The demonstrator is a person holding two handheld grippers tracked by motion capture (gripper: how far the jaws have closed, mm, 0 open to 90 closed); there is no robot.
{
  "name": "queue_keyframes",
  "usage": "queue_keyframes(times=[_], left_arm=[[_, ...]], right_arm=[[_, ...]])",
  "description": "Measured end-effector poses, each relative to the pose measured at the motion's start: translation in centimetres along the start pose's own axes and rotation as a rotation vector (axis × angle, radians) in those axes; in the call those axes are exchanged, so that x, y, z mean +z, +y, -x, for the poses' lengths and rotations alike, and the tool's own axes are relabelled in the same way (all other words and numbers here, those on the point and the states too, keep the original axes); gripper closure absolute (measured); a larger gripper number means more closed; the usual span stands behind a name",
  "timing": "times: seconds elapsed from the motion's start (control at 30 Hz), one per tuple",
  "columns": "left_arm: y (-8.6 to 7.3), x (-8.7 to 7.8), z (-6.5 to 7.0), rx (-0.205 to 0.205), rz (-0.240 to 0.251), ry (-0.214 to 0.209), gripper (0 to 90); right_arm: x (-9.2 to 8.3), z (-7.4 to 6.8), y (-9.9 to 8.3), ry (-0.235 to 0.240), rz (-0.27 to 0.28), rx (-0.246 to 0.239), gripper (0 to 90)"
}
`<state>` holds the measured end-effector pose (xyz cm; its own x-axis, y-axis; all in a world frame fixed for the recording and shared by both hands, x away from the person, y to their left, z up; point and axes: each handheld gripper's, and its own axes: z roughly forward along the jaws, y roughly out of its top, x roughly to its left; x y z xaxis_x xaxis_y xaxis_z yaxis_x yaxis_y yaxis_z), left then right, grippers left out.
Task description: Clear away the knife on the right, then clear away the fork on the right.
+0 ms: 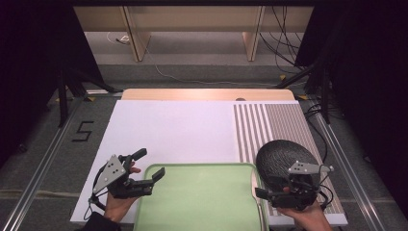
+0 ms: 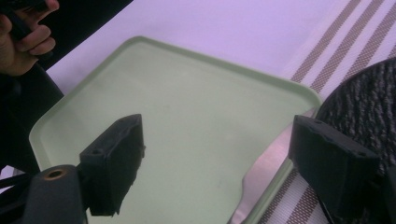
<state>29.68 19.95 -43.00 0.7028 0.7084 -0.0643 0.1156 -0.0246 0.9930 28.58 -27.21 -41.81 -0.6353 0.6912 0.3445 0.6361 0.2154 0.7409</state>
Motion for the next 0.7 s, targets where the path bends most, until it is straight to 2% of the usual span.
queue_keyframes(times=[0.4, 0.5, 0.7], left_arm=[[0.0, 0.0, 0.0, -0.004, 0.003, -0.003, 11.4], [0.0, 0.0, -0.1, -0.006, 0.002, -0.002, 11.4], [0.0, 0.1, 0.0, -0.002, -0.003, -0.002, 11.4]], right_arm=[[-0.8, 0.8, -0.3, -0.050, 0.010, 0.024, 18.4], [-1.1, 1.1, -0.5, -0.073, 0.010, 0.022, 18.4], [-2.3, 1.9, -0.9, -0.114, 0.022, 0.050, 18.0]])
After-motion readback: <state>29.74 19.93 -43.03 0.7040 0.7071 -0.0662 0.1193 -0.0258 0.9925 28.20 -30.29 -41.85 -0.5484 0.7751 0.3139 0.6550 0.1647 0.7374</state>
